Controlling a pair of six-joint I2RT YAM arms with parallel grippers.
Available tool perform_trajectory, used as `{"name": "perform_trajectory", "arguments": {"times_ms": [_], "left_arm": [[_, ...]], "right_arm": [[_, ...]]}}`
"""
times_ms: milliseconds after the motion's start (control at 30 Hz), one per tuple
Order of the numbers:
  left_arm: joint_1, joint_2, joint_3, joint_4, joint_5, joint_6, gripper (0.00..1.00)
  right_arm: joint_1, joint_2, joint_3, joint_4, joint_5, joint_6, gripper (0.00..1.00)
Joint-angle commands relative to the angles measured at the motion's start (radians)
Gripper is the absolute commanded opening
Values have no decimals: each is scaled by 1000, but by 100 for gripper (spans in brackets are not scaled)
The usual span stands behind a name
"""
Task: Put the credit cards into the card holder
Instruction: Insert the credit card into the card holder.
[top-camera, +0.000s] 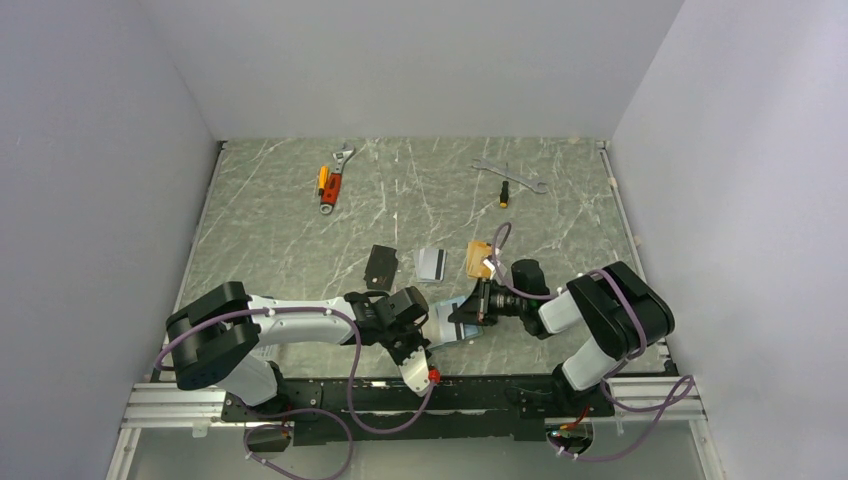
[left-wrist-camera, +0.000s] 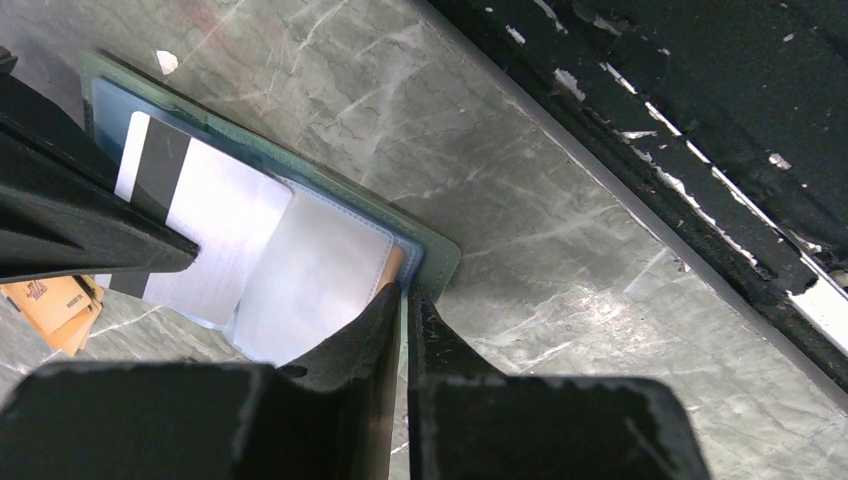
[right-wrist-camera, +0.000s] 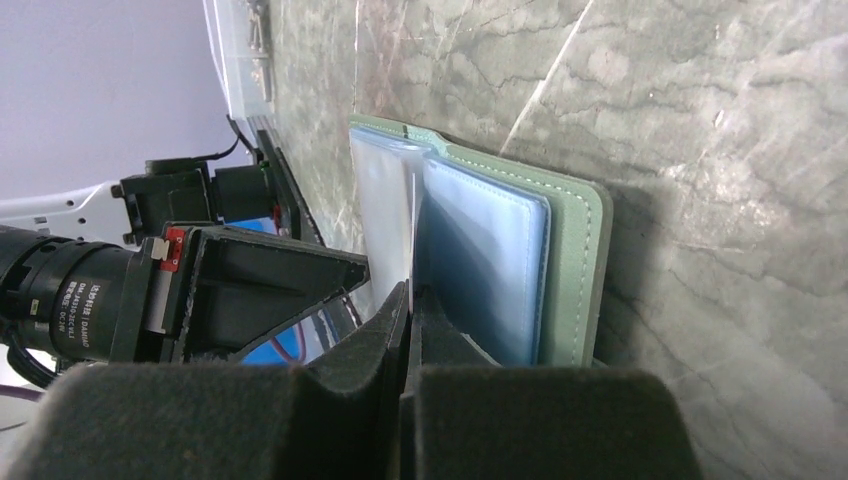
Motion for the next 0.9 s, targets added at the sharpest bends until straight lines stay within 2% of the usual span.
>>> {"name": "perform_trajectory", "arguments": {"times_ms": [0,200,867], "left_arm": [[-9,-5,22,-35,19,1,12],[-9,-8,19,-32,22,4,12],[-9,-9,30,-45,20,15,11]], "right_arm": [[-3,46,34,7,-37,-42,0],[1,74,54,1,-47,-46,0],[66,58,131,-206,-21,-148,0]]}}
